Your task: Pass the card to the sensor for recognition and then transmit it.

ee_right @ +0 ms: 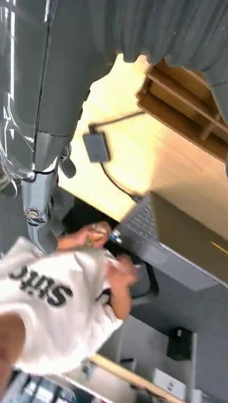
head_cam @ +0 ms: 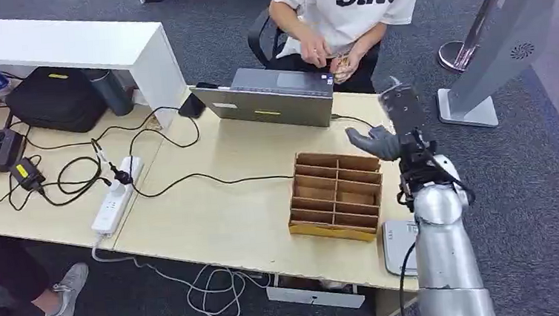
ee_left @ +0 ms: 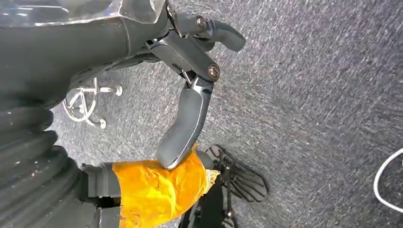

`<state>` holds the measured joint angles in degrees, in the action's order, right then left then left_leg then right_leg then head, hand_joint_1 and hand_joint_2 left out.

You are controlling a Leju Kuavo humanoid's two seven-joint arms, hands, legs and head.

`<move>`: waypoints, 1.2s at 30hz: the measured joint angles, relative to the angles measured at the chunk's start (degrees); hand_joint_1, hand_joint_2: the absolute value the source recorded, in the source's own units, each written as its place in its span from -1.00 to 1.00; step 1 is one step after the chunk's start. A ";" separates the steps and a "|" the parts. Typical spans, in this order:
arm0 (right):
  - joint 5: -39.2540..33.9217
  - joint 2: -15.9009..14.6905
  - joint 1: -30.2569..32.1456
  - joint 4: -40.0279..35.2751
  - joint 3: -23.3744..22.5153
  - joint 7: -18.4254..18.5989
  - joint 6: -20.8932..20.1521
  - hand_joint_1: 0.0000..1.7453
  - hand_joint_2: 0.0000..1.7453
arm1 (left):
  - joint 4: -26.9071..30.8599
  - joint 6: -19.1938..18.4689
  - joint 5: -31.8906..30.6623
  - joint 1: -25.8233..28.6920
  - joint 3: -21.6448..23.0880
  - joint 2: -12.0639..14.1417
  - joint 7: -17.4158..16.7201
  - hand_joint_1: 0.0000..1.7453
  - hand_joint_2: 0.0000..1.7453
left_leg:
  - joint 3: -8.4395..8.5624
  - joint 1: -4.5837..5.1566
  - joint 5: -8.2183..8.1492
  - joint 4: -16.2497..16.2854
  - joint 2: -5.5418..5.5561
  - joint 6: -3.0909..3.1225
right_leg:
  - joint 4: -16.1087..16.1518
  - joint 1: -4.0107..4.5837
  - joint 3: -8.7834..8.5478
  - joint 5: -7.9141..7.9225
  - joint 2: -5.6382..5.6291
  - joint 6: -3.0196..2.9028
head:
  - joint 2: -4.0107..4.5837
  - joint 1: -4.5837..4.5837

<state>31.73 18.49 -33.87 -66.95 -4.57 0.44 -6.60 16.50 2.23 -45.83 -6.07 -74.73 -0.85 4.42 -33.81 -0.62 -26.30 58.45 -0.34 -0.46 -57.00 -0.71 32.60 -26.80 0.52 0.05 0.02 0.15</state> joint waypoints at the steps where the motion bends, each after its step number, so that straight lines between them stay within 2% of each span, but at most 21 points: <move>1: -0.04 -0.13 0.00 0.24 -0.85 -0.04 -0.04 -1.00 1.00 | 0.00 -0.02 0.02 0.00 0.00 0.13 0.00 -1.00 1.00 | 0.00 0.00 -0.01 0.00 -0.03 0.00 | 0.00 0.00 0.01 0.00 -0.02 0.00 | 0.00 0.00; 3: -1.34 -0.46 0.02 0.83 -2.60 -0.02 0.07 -1.00 1.00 | -0.02 0.00 0.02 -0.12 0.00 0.22 0.00 -1.00 1.00 | 0.06 -0.01 -0.03 0.03 -0.04 0.01 | 0.03 0.00 0.09 -0.01 -0.05 0.00 | 0.00 0.02; 6: -8.80 -1.49 1.65 1.33 -9.87 -0.50 0.79 -1.00 1.00 | -0.24 0.09 0.18 -0.05 0.00 0.37 0.00 -1.00 1.00 | 0.05 -0.02 -0.06 0.03 0.21 0.04 | 0.04 0.01 -0.04 -0.07 0.23 0.05 | 0.00 0.02; 12: -29.27 -5.64 5.97 6.01 -28.11 -7.30 -5.77 -1.00 1.00 | -0.46 0.24 0.87 0.24 -0.04 0.87 -0.02 -1.00 1.00 | -0.07 0.03 -0.13 0.05 0.24 0.13 | 0.08 0.01 -0.02 -0.07 0.27 0.06 | 0.00 0.00; 17: -37.39 -9.44 9.17 12.25 -38.78 -8.91 -8.15 -1.00 1.00 | -0.46 0.28 1.33 0.29 -0.07 1.00 -0.02 -1.00 1.00 | -0.09 0.04 -0.18 0.08 0.26 0.20 | 0.11 0.00 0.00 -0.07 0.29 0.07 | 0.00 0.00; 23: -42.97 -13.88 13.33 21.91 -47.44 -12.08 -11.19 -1.00 1.00 | -0.46 0.39 1.57 0.32 -0.11 1.14 -0.09 -1.00 1.00 | -0.13 0.03 -0.22 0.08 0.30 0.19 | 0.10 0.00 -0.02 -0.17 0.33 0.19 | 0.00 -0.02; 30: -44.70 -16.22 14.71 28.35 -51.23 -12.46 -11.56 -1.00 1.00 | -0.48 0.57 1.79 0.19 -0.13 1.22 -0.20 -1.00 1.00 | -0.03 0.01 -0.25 0.08 0.13 0.19 | 0.09 0.00 0.00 -0.18 0.16 0.19 | 0.00 0.02; 32: -49.30 -16.85 15.88 31.68 -53.38 -11.82 -13.65 -1.00 1.00 | -0.48 0.70 1.92 0.22 -0.13 1.20 -0.33 -1.00 1.00 | 0.01 -0.01 -0.26 0.08 0.21 0.20 | 0.11 0.01 -0.08 -0.26 0.28 0.18 | 0.00 -0.02; 34: -54.98 -17.48 18.80 36.09 -56.81 -11.78 -17.47 -1.00 1.00 | -0.48 0.77 2.05 0.24 -0.13 1.20 -0.44 -1.00 1.00 | 0.04 0.00 -0.34 0.08 0.36 0.26 | 0.12 0.03 -0.21 -0.38 0.48 0.19 | 0.00 0.09; 35: -55.23 -17.68 20.76 38.02 -58.45 -12.07 -17.59 -1.00 1.00 | -0.48 0.79 2.10 0.28 -0.13 1.20 -0.48 -1.00 1.00 | 0.05 0.00 -0.38 0.08 0.51 0.31 | 0.12 0.04 -0.29 -0.49 0.61 0.26 | 0.02 -0.04; 36: -52.88 -17.68 22.86 40.11 -59.38 -12.61 -15.44 -1.00 1.00 | -0.48 0.90 2.30 0.35 -0.15 1.20 -0.63 -1.00 1.00 | 0.04 0.00 -0.41 0.08 0.60 0.32 | 0.10 0.04 -0.33 -0.52 0.71 0.23 | 0.00 0.04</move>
<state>-21.15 0.81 -11.01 -26.83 -63.96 -12.18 -22.04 16.02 3.13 -43.54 -5.72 -74.88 0.35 3.78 -33.78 -0.62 -26.71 58.53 0.26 -0.14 -56.90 -0.67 32.27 -27.32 1.23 0.28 0.02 0.20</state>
